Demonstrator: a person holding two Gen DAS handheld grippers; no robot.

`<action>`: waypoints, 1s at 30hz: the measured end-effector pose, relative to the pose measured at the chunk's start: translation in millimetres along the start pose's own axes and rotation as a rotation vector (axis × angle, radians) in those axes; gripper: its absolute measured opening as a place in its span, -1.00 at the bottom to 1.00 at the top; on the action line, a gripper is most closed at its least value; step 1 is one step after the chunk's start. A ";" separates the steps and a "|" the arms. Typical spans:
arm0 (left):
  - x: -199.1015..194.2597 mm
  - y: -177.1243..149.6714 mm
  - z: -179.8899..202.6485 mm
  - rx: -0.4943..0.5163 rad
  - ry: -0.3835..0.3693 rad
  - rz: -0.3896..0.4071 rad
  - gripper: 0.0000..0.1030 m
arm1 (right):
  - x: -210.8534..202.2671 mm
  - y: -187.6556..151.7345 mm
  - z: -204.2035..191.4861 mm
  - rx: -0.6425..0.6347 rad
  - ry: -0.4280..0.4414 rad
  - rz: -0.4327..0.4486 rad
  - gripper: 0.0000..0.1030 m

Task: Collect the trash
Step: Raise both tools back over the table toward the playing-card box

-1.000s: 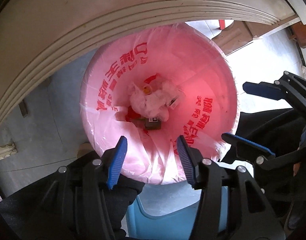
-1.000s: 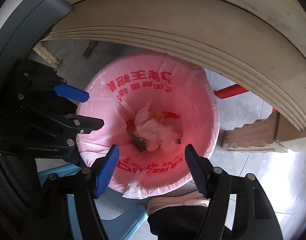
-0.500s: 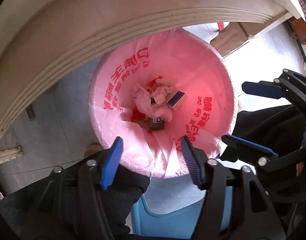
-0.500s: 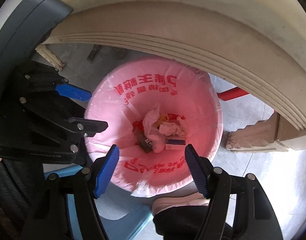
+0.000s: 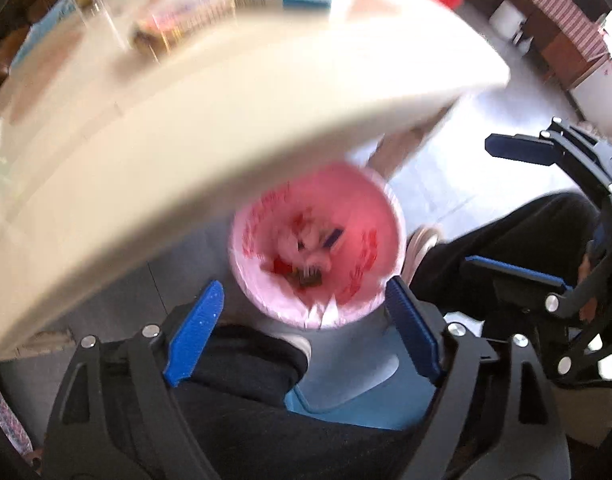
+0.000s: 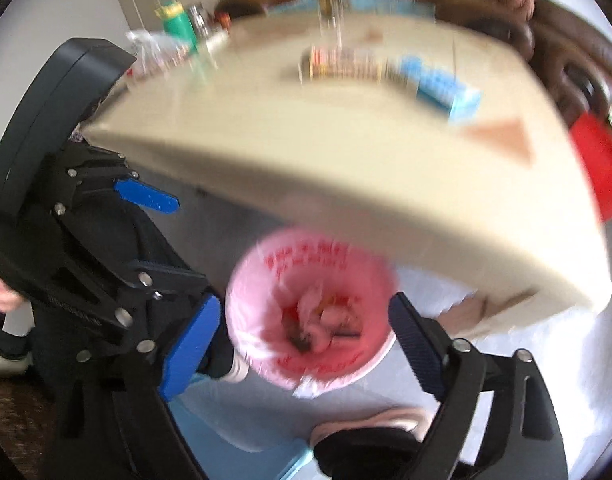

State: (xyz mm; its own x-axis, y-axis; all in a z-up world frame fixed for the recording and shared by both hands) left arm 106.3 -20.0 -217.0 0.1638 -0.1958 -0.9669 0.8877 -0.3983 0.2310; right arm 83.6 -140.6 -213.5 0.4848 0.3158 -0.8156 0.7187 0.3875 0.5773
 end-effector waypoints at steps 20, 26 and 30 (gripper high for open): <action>-94.4 167.1 -14.2 0.253 0.057 0.105 0.66 | -73.5 149.1 96.4 -0.127 0.039 0.195 0.85; -62.4 190.7 -12.1 0.301 0.032 0.046 0.66 | -49.1 166.6 117.5 -0.154 0.060 0.169 0.85; -34.6 205.1 -18.6 0.310 0.040 0.004 0.66 | -23.3 171.7 126.1 -0.184 0.094 0.131 0.85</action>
State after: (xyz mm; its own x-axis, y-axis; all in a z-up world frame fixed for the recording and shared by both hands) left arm 290.7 -78.3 -138.2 0.1897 -0.1647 -0.9679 0.7143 -0.6532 0.2511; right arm 258.6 -190.6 -100.3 0.5132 0.4500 -0.7308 0.5455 0.4864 0.6826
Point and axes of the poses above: each gripper's, at about its wrist camera, not at the fingertips, and x roughly the way its jaws point, z to its right, y to its top, the point moved 7 cm from there along x, roughly the way its jaws point, and after that the axes turned 10 degrees about -x, right-handed, at the moved point
